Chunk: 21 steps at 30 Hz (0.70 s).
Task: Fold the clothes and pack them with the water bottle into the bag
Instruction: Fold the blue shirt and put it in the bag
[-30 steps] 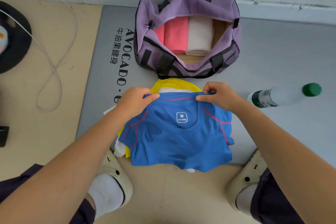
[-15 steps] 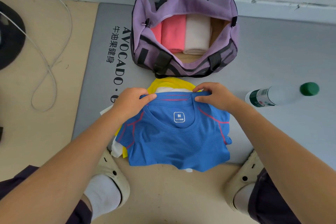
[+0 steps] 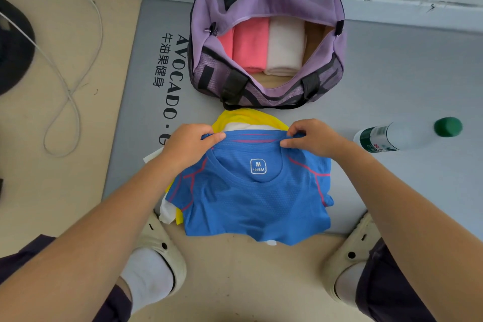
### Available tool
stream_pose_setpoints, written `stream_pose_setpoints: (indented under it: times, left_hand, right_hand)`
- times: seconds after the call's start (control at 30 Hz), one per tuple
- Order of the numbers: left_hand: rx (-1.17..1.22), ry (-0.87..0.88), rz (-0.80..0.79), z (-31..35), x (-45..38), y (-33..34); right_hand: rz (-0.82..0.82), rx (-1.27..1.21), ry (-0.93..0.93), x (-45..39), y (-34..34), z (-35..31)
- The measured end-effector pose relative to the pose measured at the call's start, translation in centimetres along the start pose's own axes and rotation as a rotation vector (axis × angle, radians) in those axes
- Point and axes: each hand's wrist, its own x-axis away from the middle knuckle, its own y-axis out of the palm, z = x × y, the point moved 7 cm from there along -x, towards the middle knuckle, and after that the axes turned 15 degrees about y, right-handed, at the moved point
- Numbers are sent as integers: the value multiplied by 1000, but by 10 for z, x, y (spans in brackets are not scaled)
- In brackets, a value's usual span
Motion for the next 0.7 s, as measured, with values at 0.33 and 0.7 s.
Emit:
stream_pose_setpoints:
  times: [0.33, 0.7]
  left_hand:
    - [12, 8, 6, -1, 1, 1]
    - [41, 4, 43, -3, 0, -2]
  right_hand:
    - [-130, 86, 145, 3, -23, 21]
    - [120, 22, 119, -12, -17, 19]
